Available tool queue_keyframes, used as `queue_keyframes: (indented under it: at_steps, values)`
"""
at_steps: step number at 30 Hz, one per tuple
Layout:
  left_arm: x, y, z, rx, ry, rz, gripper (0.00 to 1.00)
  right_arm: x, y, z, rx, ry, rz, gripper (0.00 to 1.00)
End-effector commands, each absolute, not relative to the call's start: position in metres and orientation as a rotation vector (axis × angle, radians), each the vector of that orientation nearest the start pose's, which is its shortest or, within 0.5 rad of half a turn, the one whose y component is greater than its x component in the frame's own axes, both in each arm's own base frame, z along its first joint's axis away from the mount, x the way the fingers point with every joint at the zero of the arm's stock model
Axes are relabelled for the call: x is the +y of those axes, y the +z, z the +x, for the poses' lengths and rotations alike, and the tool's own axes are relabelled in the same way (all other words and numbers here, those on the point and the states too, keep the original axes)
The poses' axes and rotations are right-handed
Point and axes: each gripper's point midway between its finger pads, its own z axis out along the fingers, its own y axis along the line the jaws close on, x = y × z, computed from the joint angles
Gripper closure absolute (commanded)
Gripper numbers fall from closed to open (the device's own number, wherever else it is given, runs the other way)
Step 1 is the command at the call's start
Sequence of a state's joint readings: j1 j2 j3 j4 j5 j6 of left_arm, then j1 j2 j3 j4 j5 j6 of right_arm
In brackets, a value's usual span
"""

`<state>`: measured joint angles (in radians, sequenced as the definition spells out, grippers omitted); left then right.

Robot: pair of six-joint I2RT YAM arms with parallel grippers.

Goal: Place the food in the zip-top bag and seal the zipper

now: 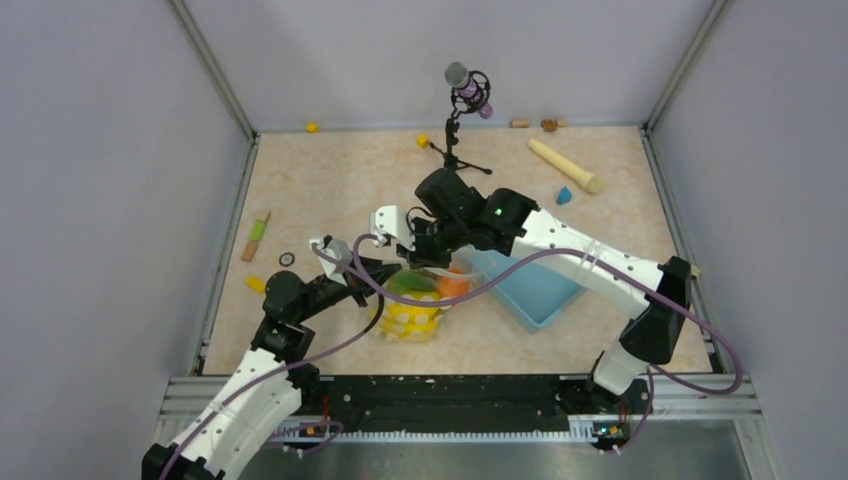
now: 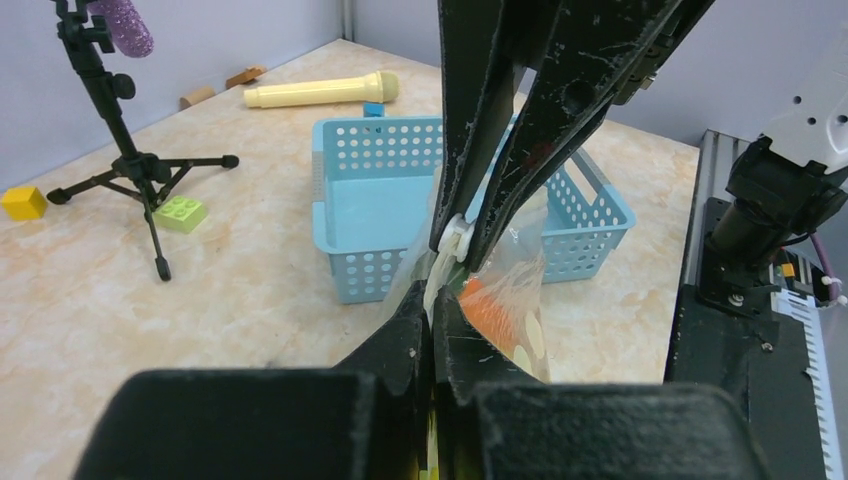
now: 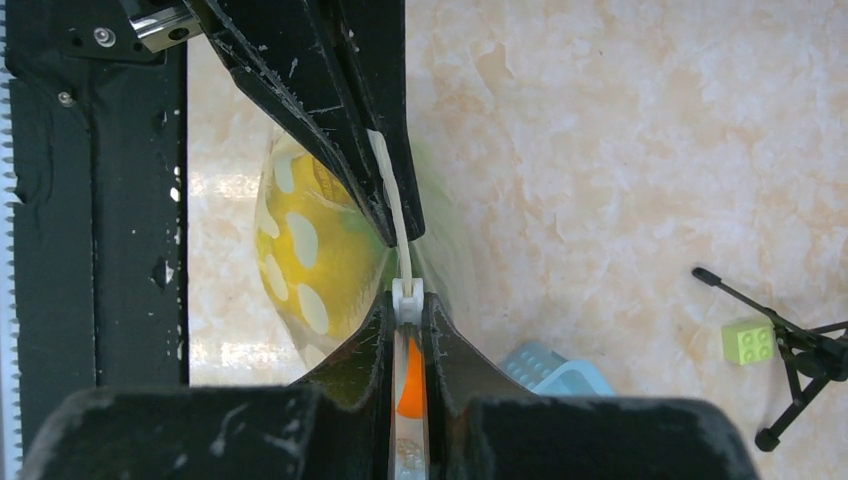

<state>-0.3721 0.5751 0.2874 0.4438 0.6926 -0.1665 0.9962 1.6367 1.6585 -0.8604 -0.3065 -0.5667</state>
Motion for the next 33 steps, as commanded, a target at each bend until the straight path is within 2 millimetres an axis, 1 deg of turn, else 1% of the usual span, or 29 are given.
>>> queue_keyframes:
  at_steps: [1, 3, 5, 7, 9, 12, 16, 20, 22, 24, 29, 33]
  values:
    - [-0.188, 0.251, 0.216, 1.29, -0.819, 0.616, 1.0, 0.308, 0.202, 0.208, 1.838, 0.303, -1.919, 0.95]
    - [-0.188, 0.251, 0.216, 1.29, -0.816, 0.621, 1.0, 0.304, 0.196, 0.208, 1.859, 0.297, -1.92, 0.95]
    - [-0.187, 0.25, 0.216, 1.29, -0.81, 0.614, 1.0, 0.297, 0.19, 0.213, 1.893, 0.276, -1.896, 0.95]
    - [-0.186, 0.25, 0.216, 1.288, -0.805, 0.609, 1.0, 0.289, 0.187, 0.219, 1.928, 0.284, -1.862, 0.95]
    - [-0.184, 0.25, 0.217, 1.288, -0.798, 0.599, 1.0, 0.281, 0.181, 0.221, 1.953, 0.306, -1.852, 0.95]
    - [-0.185, 0.25, 0.216, 1.286, -0.798, 0.602, 1.0, 0.268, 0.169, 0.219, 1.938, 0.318, -1.887, 0.93]
    - [-0.187, 0.25, 0.213, 1.277, -0.809, 0.623, 1.0, 0.259, 0.158, 0.209, 1.9, 0.338, -1.938, 0.91]
    - [-0.186, 0.251, 0.213, 1.276, -0.806, 0.621, 1.0, 0.252, 0.16, 0.212, 1.898, 0.321, -1.907, 0.91]
    - [-0.184, 0.252, 0.214, 1.275, -0.797, 0.606, 1.0, 0.246, 0.16, 0.217, 1.92, 0.296, -1.874, 0.91]
    - [-0.18, 0.253, 0.216, 1.273, -0.778, 0.575, 1.0, 0.238, 0.158, 0.223, 1.958, 0.282, -1.836, 0.91]
    - [-0.162, 0.257, 0.234, 1.292, -0.707, 0.415, 1.0, 0.226, 0.148, 0.234, 2.048, 0.226, -1.755, 0.91]
    - [-0.148, 0.258, 0.246, 1.31, -0.659, 0.307, 1.0, 0.217, 0.145, 0.239, 2.082, 0.18, -1.705, 0.91]
